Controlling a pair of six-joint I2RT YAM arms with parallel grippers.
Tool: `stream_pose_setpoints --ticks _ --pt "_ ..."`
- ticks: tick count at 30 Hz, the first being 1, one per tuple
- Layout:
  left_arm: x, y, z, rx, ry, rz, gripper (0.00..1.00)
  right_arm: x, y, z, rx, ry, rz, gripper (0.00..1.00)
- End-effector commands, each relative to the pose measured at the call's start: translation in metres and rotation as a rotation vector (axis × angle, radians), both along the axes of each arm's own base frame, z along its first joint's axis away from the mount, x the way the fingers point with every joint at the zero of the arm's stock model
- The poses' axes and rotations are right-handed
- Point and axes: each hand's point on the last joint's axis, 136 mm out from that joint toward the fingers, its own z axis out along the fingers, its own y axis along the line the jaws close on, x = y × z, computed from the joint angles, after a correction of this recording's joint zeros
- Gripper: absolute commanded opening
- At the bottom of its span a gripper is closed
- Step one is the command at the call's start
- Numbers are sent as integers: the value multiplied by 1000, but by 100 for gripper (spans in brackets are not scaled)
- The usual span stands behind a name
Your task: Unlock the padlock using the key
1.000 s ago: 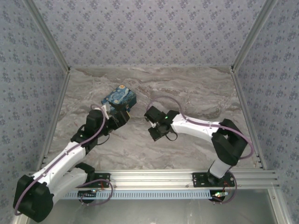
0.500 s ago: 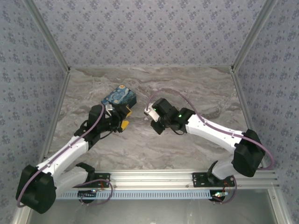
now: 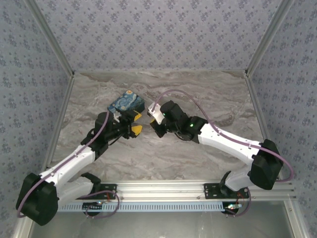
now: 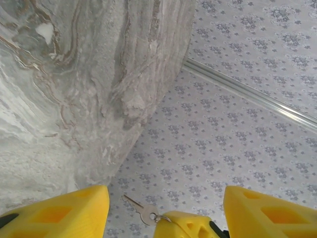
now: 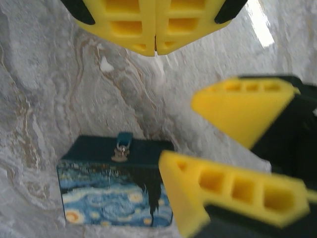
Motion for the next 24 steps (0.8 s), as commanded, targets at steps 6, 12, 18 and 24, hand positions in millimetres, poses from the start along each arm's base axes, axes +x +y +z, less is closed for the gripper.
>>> stream_pose_setpoints --ticks 6,12,18,24 --pt "5 -5 -2 -117 171 99 60 8 36 21 163 -18 -34 0" --pt "6 -11 -2 -131 173 94 60 6 47 24 200 -8 -21 0" --pt "7 -10 -5 -140 177 109 56 0 50 21 213 21 -3 0" --pt "7 -8 -7 -145 180 119 51 -5 45 12 208 52 -13 0"
